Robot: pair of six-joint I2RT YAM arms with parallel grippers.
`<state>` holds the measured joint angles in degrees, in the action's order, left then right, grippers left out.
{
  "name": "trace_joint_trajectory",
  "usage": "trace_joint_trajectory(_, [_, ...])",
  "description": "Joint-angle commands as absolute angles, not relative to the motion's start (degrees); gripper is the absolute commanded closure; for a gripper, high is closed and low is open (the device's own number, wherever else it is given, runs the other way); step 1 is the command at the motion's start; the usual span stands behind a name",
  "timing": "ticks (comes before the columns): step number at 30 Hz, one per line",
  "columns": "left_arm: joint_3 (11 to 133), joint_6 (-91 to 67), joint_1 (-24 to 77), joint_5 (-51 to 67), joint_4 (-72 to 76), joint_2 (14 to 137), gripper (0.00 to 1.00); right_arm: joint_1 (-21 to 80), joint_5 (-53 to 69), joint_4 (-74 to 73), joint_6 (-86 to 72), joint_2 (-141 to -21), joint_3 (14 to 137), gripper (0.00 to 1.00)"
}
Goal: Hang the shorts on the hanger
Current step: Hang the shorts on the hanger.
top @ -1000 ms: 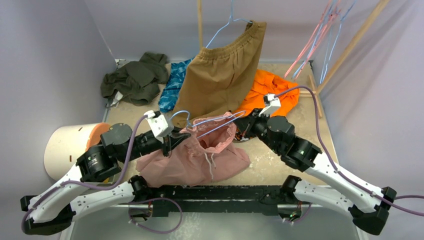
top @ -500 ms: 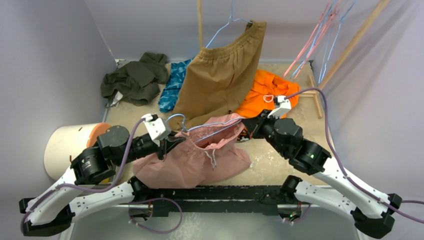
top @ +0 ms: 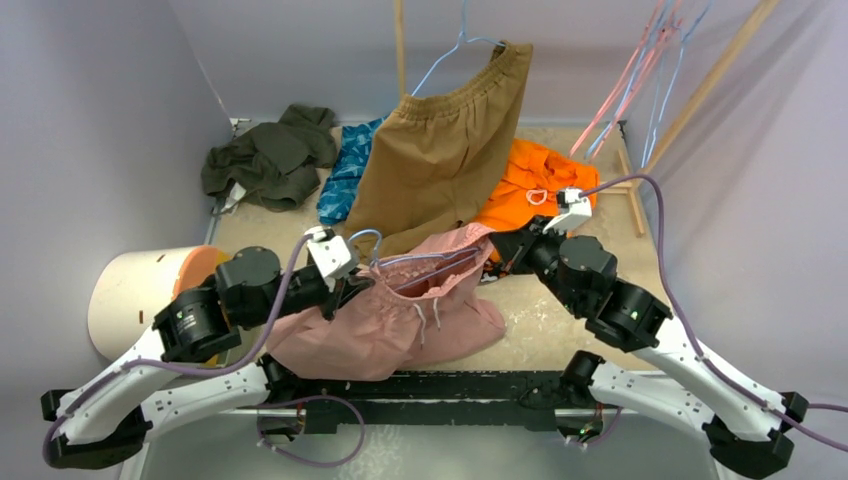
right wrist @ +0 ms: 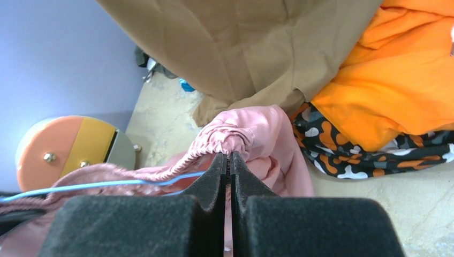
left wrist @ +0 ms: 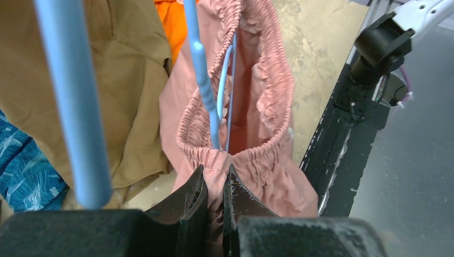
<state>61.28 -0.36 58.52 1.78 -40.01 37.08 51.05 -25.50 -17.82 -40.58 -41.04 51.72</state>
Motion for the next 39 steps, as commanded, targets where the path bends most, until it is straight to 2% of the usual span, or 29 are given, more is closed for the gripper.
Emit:
trace_joint_trajectory(1, [60.9, 0.0, 58.4, -1.4, -35.6, 39.4, 1.00, 50.9, -20.1, -12.2, -34.1, -40.8, 57.9, 1.00])
trace_joint_trajectory(6, [56.1, -1.9, 58.3, -2.4, -22.0, 41.9, 1.00, 50.9, -9.3, -13.9, -32.3, -48.0, 64.5, 1.00])
trace_joint_trajectory(11, [54.3, -4.8, 58.4, -2.2, -11.1, 46.5, 1.00, 51.0, -2.3, -7.6, -35.0, -51.9, 66.1, 1.00])
trace_joint_trajectory(15, [52.7, -7.6, 58.4, -1.5, -4.0, 48.9, 1.00, 51.0, 1.5, -2.5, -35.1, -54.3, 68.9, 1.00])
trace_joint_trajectory(19, [49.4, -10.5, 58.4, -1.0, 4.6, 48.7, 1.00, 51.0, 3.6, -3.4, -30.3, -57.5, 76.1, 1.00])
trace_joint_trajectory(23, [46.0, -13.1, 58.4, -0.5, 11.0, 47.1, 1.00, 51.0, 3.5, -4.7, -30.0, -58.7, 74.7, 1.00])
trace_joint_trajectory(27, [44.0, -14.1, 58.4, -0.6, 14.4, 44.0, 1.00, 51.0, 3.1, -4.9, -30.8, -57.0, 72.1, 1.00])
trace_joint_trajectory(33, [51.8, -11.8, 58.3, 2.2, 13.1, 43.3, 1.00, 51.0, 6.3, -6.7, -24.7, -58.8, 87.6, 1.00])
trace_joint_trajectory(36, [53.6, -11.9, 58.4, 4.3, 11.7, 43.9, 1.00, 51.0, 9.9, 0.0, -26.7, -57.2, 83.7, 1.00])
trace_joint_trajectory(39, [50.3, -13.9, 58.3, 4.6, 12.4, 43.4, 1.00, 51.0, 10.7, 3.1, -28.8, -56.5, 76.5, 1.00])
